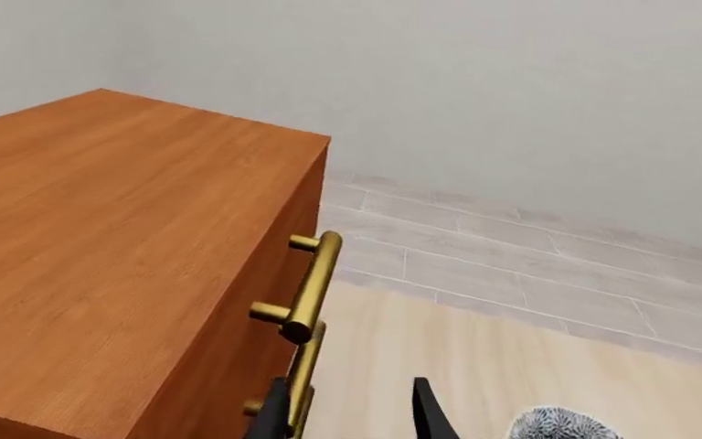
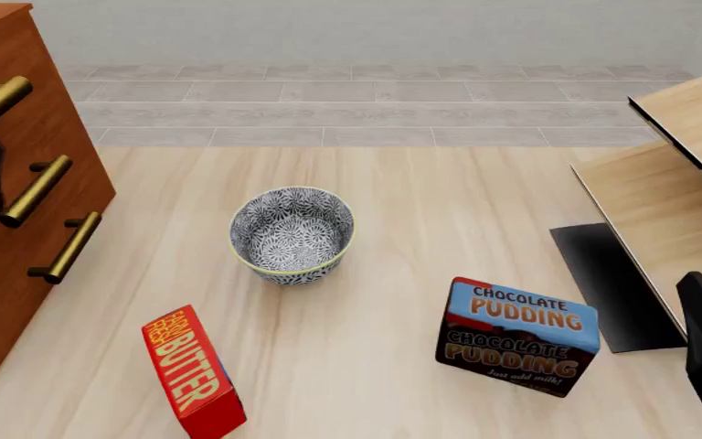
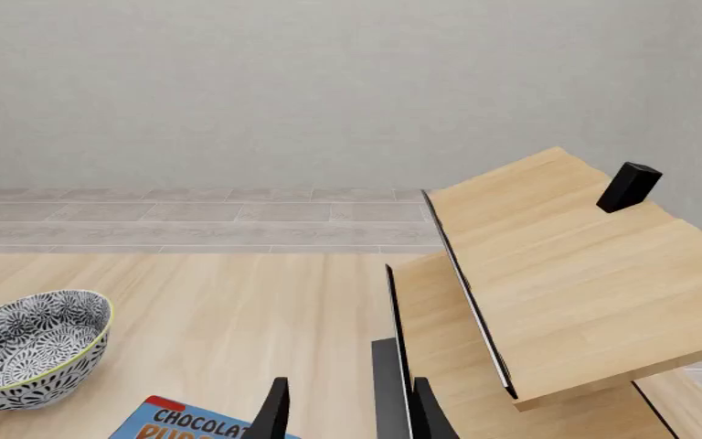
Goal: Close the top drawer of the cabinet and put the bowl on top of it.
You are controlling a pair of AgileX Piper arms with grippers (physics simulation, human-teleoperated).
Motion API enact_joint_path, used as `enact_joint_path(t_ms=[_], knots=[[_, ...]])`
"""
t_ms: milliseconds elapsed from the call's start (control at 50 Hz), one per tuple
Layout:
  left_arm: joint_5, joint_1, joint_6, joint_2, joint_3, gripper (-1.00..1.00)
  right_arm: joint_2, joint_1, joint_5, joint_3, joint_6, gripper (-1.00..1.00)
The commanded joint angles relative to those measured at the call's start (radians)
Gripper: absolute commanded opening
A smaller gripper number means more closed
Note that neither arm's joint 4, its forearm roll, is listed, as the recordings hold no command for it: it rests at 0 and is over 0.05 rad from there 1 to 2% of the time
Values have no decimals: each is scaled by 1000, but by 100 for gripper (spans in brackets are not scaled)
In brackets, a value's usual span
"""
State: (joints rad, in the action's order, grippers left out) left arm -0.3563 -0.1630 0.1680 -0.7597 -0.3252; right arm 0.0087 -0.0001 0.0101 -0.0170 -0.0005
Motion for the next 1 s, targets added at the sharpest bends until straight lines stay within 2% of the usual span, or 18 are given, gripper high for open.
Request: enact_joint_path(t_ms=[20,120,260,280,340,360,480,560,600,640,700,720,780,860,1000], knots=[[60,92,-4,35,-37,100,-2,0,-2,4,0,100],[72,147,-2,9,-60,100,-2,0,-2,4,0,100],[107,182,-5,7,-101,100,-2,0,-2,4,0,100],[116,215,2,-14,-118,100,-2,0,-2,4,0,100],[137,248,-5,-29,-143,100,-2,0,-2,4,0,100],[145,254,14,-30,-148,100,-2,0,-2,4,0,100],[169,300,-29,-44,-177,100,-2,0,-2,4,0,100],[212,355,9,-86,-213,100,-2,0,-2,4,0,100],[229,396,62,-115,-228,100,-2,0,-2,4,0,100],[246,422,66,-124,-242,100,-2,0,-2,4,0,100],[292,435,29,-121,-279,100,-2,0,-2,4,0,100],[310,448,62,-136,-293,100,-2,0,-2,4,0,100],[359,466,51,-142,-335,100,-2,0,-2,4,0,100],[409,513,102,-207,-376,100,-2,0,-2,4,0,100],[471,512,45,-260,-431,100,-2,0,-2,4,0,100]])
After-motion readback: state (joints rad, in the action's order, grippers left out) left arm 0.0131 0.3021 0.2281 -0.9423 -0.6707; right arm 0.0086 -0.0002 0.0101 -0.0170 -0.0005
